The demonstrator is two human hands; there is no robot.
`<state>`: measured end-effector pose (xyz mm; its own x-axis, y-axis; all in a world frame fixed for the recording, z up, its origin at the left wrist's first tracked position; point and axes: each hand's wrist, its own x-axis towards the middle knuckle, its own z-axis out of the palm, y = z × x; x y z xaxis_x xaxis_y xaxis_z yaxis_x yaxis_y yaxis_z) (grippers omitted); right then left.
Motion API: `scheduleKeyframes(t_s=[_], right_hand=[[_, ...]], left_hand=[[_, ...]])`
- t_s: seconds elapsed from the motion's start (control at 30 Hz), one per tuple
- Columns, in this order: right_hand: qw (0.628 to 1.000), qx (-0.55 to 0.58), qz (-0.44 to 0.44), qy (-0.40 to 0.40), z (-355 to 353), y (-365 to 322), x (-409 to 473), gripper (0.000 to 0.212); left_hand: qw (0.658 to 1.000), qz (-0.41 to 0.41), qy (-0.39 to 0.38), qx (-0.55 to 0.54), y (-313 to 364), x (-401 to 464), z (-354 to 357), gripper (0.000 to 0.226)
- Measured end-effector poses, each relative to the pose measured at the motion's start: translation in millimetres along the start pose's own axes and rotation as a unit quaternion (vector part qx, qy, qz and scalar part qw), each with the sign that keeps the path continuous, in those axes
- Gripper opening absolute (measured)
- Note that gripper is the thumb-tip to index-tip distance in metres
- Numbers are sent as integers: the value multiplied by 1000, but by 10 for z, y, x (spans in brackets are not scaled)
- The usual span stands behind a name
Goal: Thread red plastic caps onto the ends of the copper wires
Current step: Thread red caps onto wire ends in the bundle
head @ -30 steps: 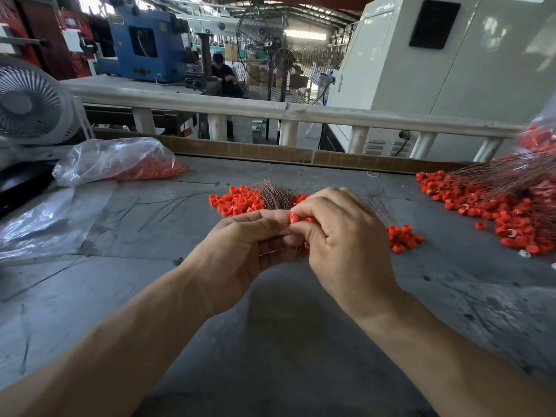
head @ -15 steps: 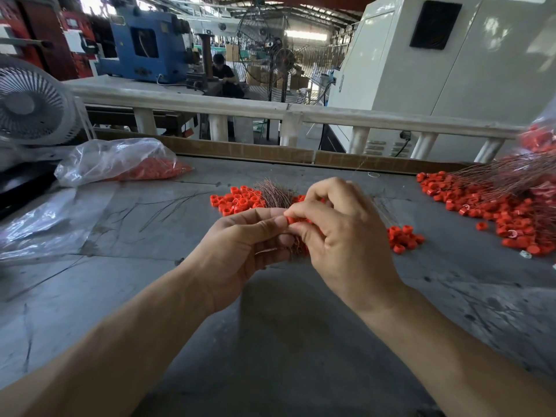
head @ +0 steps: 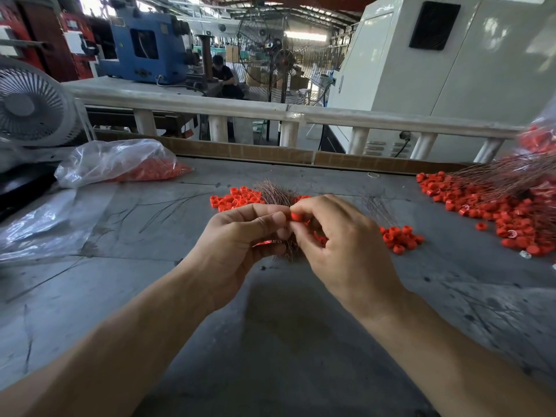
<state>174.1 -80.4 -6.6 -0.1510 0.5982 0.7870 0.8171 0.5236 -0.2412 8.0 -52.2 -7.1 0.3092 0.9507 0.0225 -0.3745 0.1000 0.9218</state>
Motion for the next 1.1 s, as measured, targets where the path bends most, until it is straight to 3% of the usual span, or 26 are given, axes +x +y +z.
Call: scheduleKeyframes(t_s=[0.13,0.3,0.63,0.83,1.1], right_hand=[[999,6,-18,35,25,4,-6,9],[998,48,-32,-1,16,13,-15,11],[997,67,35,-27,34,0,-16,12],[992,112,54,-35,56,8,-21,20],[982,157,94,-40,65,6,-31,14]], left_hand=[[1000,-15,8,-14,22,-5,-14,41],[1000,3,6,-8,19,11,-23,29],[997,42,27,53,-9,32,-54,20],[999,33,36,11,-13,44,-58,16],[998,28,52,1,-8,34,-49,12]])
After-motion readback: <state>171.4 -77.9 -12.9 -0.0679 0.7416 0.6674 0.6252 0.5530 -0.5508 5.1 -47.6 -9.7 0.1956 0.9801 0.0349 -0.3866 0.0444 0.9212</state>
